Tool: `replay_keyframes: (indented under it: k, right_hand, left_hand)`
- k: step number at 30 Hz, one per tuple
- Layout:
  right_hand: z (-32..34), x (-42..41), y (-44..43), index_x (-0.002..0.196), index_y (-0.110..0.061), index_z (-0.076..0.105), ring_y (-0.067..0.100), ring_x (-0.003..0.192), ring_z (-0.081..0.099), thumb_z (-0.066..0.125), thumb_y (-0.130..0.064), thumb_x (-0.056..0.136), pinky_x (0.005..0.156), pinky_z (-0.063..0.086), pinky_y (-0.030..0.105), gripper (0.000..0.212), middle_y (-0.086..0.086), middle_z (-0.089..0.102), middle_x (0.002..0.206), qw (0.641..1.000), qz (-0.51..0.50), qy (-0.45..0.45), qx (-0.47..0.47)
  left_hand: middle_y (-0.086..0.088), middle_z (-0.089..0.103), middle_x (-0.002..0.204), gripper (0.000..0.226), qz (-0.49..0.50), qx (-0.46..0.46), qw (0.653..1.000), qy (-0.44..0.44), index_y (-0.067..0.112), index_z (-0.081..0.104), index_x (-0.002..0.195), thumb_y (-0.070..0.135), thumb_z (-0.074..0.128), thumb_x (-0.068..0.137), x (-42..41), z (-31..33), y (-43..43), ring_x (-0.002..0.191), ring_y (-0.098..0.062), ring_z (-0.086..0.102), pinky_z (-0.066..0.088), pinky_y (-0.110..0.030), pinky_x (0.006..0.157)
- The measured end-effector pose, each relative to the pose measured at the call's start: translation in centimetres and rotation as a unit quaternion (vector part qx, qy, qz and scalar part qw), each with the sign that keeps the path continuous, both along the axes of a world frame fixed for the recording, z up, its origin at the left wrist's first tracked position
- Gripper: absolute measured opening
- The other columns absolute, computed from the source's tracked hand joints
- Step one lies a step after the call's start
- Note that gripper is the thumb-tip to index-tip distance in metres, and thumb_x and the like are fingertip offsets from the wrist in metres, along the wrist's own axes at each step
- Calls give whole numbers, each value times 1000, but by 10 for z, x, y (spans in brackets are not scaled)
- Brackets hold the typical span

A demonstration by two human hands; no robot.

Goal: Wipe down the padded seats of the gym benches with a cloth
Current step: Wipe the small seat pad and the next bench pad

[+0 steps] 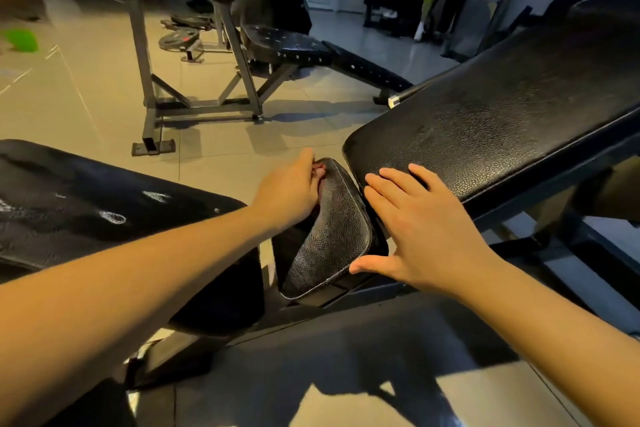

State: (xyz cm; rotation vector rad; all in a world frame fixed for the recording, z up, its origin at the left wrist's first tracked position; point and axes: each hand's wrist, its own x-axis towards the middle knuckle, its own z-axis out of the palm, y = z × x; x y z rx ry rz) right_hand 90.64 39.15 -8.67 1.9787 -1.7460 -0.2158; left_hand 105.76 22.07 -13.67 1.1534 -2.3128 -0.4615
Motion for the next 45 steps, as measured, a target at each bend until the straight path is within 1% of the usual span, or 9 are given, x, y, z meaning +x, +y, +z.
replay_keyframes:
  k: [4,9,15,20,26,32,35,38,45]
  right_hand:
    - [1,2,0,139,-5,58,30,140,47,35,-93,75,119,32,52,111,11,56,147,1000,-8,-5,7]
    - [0,0,0,140,-4,57,31,141,45,34,-92,78,119,31,53,110,13,54,149,1000,-8,2,7]
    - [0,1,-1,139,-5,58,30,141,47,34,-93,76,119,32,52,111,11,55,148,1000,-8,-4,4]
    - [0,1,0,139,-5,58,30,141,46,34,-92,78,120,31,51,109,12,54,148,1000,-7,2,1]
    - [1,2,2,137,-5,60,29,140,47,35,-92,76,119,33,51,109,11,56,147,1000,-6,-5,-2]
    - [4,4,2,138,-6,60,28,141,46,33,-92,77,119,33,50,109,10,55,147,1000,-15,2,5]
    - [2,3,1,137,-6,60,28,141,47,34,-92,76,119,33,50,109,10,56,147,1000,-7,-3,-5]
    - [1,5,3,137,-6,60,28,140,48,35,-92,75,119,33,50,109,10,57,146,1000,-11,-7,-4]
    - [2,5,3,140,-7,58,26,142,45,32,-91,77,121,30,49,108,9,54,149,1000,-19,0,-1]
  left_hand:
    - [-19,65,108,21,99,63,992,-44,11,44,106,31,41,107,15,-9,-29,98,-40,61,47,-44,77]
    - [-11,69,104,18,-106,-23,994,-11,15,47,111,33,47,105,1,10,29,92,-33,62,49,-44,76]
    - [-19,66,108,19,63,72,995,-38,14,41,101,31,43,107,11,4,-18,92,-36,59,38,-38,70]
    - [2,67,96,16,-160,-32,986,36,18,45,109,33,48,104,15,7,68,81,-20,59,45,-36,70]
    - [-19,67,108,17,88,63,994,-1,15,39,99,30,42,107,24,-15,9,99,-42,62,37,-39,70]
    - [-1,69,100,18,-164,-21,984,57,19,43,107,36,45,104,25,-1,94,90,-24,65,51,-41,76]
    - [-1,71,116,18,-74,-11,997,29,17,45,111,34,43,106,28,-9,58,101,-29,66,50,-40,79]
    - [-16,70,109,20,43,21,998,-36,11,43,112,31,40,108,33,-14,33,94,-39,64,40,-38,70]
    - [-2,71,97,18,-126,-16,991,49,20,42,104,38,42,106,26,-2,95,86,-29,65,49,-41,71]
